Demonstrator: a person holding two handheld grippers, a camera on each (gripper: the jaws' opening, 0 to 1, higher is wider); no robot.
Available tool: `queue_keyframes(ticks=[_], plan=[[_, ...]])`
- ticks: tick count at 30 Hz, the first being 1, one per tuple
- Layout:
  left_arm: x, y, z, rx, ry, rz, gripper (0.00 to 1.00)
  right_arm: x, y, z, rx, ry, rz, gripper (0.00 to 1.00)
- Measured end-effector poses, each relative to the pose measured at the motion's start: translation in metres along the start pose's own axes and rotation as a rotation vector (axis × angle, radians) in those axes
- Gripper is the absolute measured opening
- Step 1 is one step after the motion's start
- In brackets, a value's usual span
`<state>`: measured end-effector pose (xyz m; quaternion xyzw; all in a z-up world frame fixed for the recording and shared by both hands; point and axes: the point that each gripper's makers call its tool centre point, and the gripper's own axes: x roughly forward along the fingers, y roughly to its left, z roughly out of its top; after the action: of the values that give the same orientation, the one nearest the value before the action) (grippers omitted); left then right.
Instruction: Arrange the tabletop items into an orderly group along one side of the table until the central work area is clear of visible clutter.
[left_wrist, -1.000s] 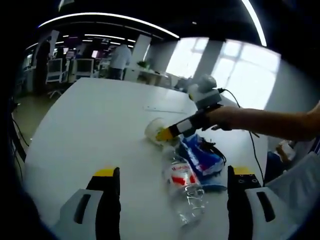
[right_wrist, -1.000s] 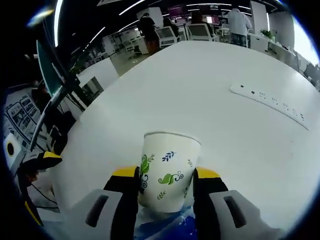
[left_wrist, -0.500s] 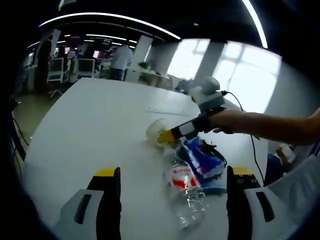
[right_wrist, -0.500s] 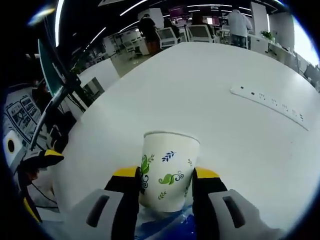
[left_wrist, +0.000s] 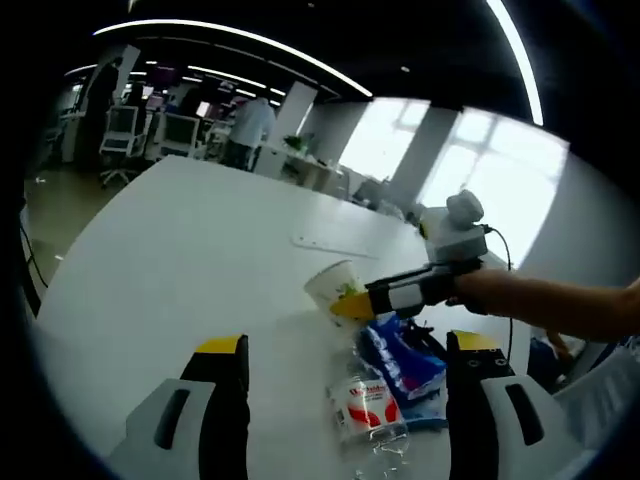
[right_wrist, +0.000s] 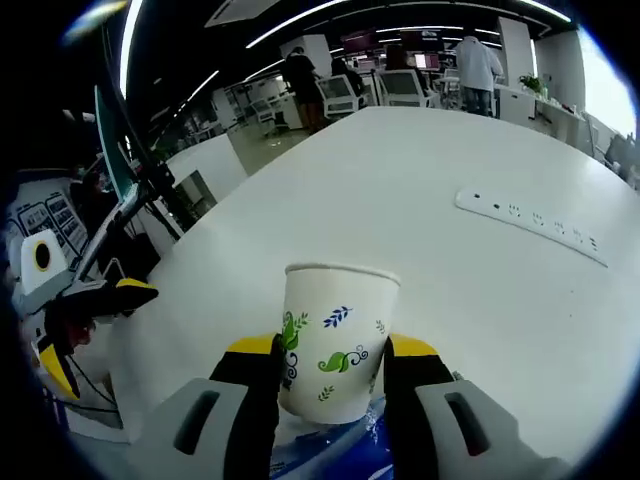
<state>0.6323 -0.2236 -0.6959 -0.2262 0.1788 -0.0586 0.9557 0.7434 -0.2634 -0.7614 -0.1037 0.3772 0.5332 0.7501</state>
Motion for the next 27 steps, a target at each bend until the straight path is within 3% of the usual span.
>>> queue_keyframes(ticks=[9, 15, 19, 27], plan=[[0.033, -0.005, 0.015, -0.056, -0.027, -0.033, 0.74, -0.013, 0.009, 0.007, -0.087, -0.091, 0.040, 0.37], [0.055, -0.008, 0.020, -0.086, -0.026, -0.045, 0.70, -0.022, 0.012, 0.002, -0.093, -0.112, 0.042, 0.37], [0.068, -0.011, 0.022, -0.145, -0.023, -0.064, 0.70, -0.027, 0.016, 0.009, -0.102, -0.145, 0.052, 0.37], [0.089, -0.014, 0.023, -0.174, 0.000, -0.083, 0.68, -0.033, 0.023, 0.019, -0.157, -0.177, 0.062, 0.37]])
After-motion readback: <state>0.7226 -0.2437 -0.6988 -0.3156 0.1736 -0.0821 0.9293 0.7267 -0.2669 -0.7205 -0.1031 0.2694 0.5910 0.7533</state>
